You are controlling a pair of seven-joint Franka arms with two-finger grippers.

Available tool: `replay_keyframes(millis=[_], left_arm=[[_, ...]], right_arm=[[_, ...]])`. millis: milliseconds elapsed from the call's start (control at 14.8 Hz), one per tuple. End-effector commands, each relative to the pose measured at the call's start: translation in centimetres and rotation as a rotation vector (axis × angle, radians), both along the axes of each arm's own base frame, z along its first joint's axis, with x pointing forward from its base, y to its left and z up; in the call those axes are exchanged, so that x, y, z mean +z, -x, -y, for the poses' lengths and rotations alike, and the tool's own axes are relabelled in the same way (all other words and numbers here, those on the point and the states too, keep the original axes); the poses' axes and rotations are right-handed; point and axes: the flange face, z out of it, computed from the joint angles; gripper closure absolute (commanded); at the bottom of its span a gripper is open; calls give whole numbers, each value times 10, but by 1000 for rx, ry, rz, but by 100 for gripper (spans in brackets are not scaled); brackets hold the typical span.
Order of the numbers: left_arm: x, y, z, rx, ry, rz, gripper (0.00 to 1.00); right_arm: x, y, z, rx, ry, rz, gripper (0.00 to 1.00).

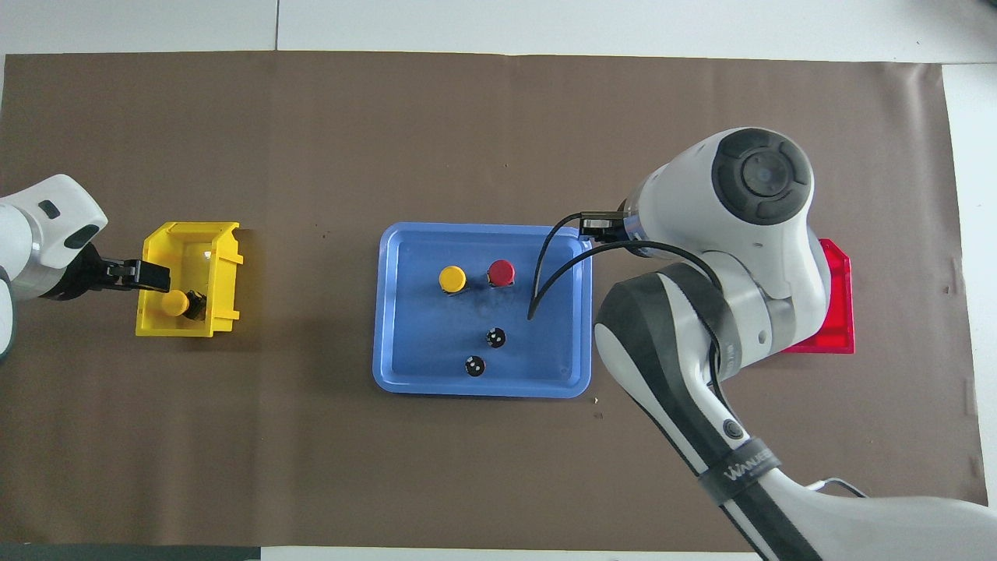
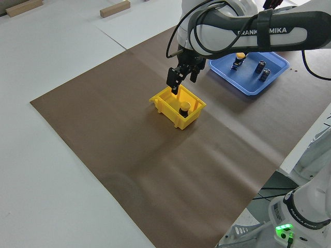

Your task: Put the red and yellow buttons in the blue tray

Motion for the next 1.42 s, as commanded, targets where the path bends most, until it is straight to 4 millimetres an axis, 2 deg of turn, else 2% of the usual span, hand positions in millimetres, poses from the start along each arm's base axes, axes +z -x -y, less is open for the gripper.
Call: replay_keyframes(millis=[0, 203, 271, 339, 542, 610, 677, 745, 880, 948, 1016, 1084, 1219, 1355], left_arm=[[-16, 18, -4, 6, 9, 23, 19], [-29, 18, -3, 7, 10, 29, 22], [-32, 16, -2, 5, 11, 29, 23], [-35, 15, -1, 4, 12, 31, 23], [-46, 9, 0, 6, 14, 46, 23], [-51, 7, 1, 4, 16, 46, 23], [-52, 6, 1, 4, 16, 56, 23], [-53, 5, 2, 4, 17, 60, 23], [-56, 7, 0, 10, 17, 63, 23], [-56, 6, 0, 10, 17, 65, 23], [-56, 7, 0, 11, 17, 63, 23], [-57, 8, 1, 14, 16, 62, 23], [-60, 9, 2, 13, 17, 57, 23], [-64, 12, 1, 15, 16, 48, 23]], right_arm=[[-25, -2, -23, -34, -19, 0, 77], [-44, 6, -26, -42, -19, -2, 75], [-54, 17, -38, -24, -15, -11, 74], [-61, 22, -40, -21, -8, -23, 74], [-69, 25, -43, -38, -3, -37, 70], [-74, 28, -42, -37, 3, -48, 66], [-75, 29, -42, -35, 3, -48, 52], [-75, 28, -39, -37, 4, -49, 30], [-73, 26, -38, -40, 6, -50, 3], [-65, 22, -39, -37, 9, -39, 0], [-50, 13, -33, -45, 9, -30, 0], [-30, 1, -19, -59, 18, -40, 0], [19, -22, 23, -69, 30, -61, 0], [58, -25, 74, -44, 40, -86, 0]])
